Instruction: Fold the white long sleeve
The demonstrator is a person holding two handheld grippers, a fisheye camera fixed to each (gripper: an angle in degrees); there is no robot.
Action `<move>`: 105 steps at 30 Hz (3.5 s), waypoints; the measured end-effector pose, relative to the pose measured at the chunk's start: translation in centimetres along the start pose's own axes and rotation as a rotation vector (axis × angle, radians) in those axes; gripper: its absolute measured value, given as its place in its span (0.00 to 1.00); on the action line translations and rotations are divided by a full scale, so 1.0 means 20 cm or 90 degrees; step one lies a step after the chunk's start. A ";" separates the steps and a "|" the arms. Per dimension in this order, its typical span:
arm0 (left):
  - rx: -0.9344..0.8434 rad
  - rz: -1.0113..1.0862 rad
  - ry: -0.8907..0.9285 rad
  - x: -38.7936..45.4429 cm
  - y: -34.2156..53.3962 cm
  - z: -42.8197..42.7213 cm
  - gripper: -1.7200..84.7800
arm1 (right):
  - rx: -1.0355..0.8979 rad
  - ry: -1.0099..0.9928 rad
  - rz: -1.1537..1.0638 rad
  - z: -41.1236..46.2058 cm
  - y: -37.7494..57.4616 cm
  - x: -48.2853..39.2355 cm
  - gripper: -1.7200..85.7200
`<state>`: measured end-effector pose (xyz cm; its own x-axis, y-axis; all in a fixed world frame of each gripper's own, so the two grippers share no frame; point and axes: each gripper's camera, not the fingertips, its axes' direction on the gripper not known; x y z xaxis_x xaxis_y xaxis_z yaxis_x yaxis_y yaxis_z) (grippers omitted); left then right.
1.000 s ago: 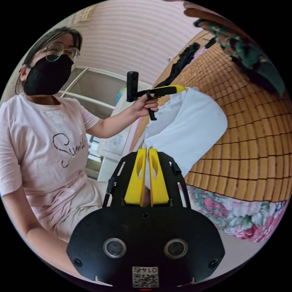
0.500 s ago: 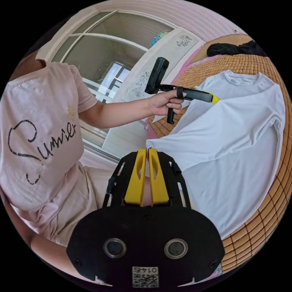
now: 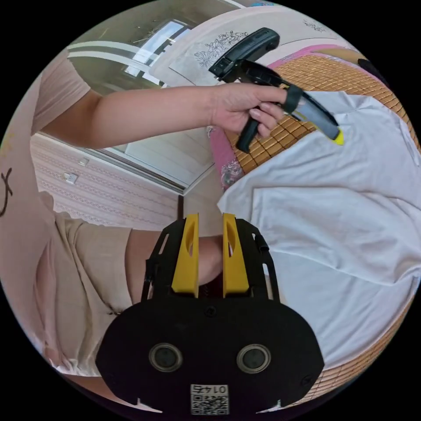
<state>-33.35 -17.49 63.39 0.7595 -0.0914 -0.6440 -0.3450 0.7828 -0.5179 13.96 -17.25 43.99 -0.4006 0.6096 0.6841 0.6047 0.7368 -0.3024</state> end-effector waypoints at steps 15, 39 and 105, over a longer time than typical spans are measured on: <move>-0.276 0.040 -0.135 0.15 0.27 0.15 0.10 | 0.018 0.477 0.207 -0.53 -0.17 0.71 0.11; -0.272 -0.012 -0.093 0.03 0.31 -0.13 0.07 | -0.016 0.225 0.198 -1.19 -0.69 0.98 0.12; -0.173 0.023 -0.133 0.31 1.13 -0.21 0.05 | 0.032 0.473 0.284 -1.11 -0.96 1.28 0.02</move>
<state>-38.79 -2.86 45.38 0.8308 0.0839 -0.5502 -0.4868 0.5886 -0.6454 7.27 -22.27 82.11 0.4310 0.5082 0.7457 0.5597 0.4976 -0.6626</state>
